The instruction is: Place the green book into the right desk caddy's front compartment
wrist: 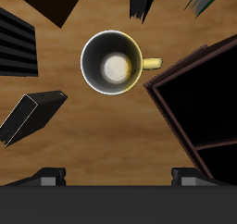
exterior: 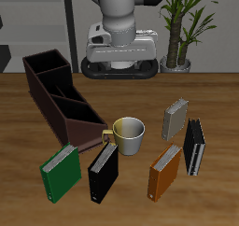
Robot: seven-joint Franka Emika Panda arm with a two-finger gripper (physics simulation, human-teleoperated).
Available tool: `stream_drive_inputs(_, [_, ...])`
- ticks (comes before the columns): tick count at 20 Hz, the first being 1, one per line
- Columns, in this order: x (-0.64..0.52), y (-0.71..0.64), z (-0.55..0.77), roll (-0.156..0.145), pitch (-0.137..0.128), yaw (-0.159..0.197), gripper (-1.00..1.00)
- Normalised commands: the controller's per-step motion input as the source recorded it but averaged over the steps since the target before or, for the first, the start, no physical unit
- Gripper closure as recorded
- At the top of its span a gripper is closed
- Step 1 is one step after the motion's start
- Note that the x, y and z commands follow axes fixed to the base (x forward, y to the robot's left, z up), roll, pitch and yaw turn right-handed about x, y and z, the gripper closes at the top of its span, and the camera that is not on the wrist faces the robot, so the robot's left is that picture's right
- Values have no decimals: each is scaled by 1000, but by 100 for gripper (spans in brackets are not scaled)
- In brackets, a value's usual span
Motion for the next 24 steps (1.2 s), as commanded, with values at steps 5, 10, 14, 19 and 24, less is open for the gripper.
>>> stream_drive_inputs(5, [-6, -74, 59, -17, -17, 7, -100])
stream_drive_inputs(10, [131, -250, 121, 20, -23, 85, -100])
stream_drive_inputs(14, [237, -339, 194, 0, -30, 66, -100])
stream_drive_inputs(19, [306, -336, 143, 18, -2, 77, -100])
stream_drive_inputs(24, [381, -538, 129, -78, 4, -34, -100])
